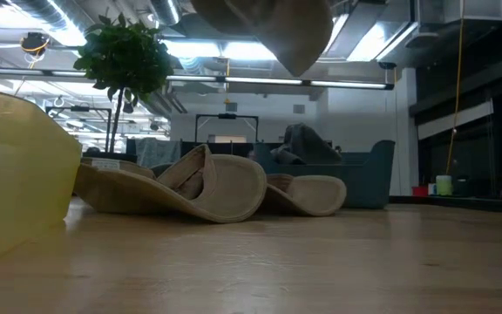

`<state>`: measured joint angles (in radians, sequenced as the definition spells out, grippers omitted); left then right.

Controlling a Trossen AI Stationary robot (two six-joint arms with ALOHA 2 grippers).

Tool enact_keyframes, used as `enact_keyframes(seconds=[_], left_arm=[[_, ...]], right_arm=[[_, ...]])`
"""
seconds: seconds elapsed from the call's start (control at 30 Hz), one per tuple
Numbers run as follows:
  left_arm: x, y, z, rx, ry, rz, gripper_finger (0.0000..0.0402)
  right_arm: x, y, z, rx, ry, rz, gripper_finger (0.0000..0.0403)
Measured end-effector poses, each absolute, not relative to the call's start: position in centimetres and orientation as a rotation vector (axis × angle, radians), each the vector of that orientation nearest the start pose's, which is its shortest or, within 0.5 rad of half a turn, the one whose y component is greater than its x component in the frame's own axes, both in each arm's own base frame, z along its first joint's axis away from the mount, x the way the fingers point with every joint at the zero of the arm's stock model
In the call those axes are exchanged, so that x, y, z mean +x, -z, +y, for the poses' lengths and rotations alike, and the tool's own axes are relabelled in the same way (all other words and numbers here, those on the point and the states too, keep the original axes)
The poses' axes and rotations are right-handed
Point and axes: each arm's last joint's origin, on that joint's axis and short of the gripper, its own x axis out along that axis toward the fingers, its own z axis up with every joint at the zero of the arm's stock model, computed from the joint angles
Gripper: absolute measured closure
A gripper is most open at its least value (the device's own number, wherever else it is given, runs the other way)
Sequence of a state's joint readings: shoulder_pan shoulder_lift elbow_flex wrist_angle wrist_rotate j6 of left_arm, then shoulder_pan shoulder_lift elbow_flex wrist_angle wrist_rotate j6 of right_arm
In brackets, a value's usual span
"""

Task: Pick & Place hat
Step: Put the right brown cap into the yellow bin

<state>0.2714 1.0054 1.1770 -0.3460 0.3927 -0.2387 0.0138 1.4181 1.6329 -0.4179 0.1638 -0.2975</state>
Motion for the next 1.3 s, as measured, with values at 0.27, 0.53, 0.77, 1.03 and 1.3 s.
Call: enact_keyframes(seconds=[0.27, 0.53, 0.77, 1.03, 1.3], left_arm=[[20.1, -40.8, 4.3, -0.342, 0.147, 0.203, 0.0149], [22.0, -39.4, 4.6, -0.35, 0.144, 0.279, 0.0142], [23.7, -38.5, 5.1, -0.314, 0.146, 0.3, 0.0143], [24.0, -38.2, 5.8, -0.226, -0.074, 0.298, 0.0144], [24.1, -38.2, 5.5, -0.084, -0.143, 0.304, 0.0172]], right_arm=[[30.1, -45.6, -0.2, -0.311, 0.125, 0.219, 0.0394], [30.1, -45.7, -0.2, -0.307, 0.119, 0.213, 0.0394], [30.1, -45.7, 0.0, -0.273, 0.054, 0.194, 0.0394], [30.1, -45.7, 0.0, -0.214, 0.057, 0.192, 0.0394], [30.1, -45.7, 0.0, -0.192, 0.059, 0.191, 0.0394]])
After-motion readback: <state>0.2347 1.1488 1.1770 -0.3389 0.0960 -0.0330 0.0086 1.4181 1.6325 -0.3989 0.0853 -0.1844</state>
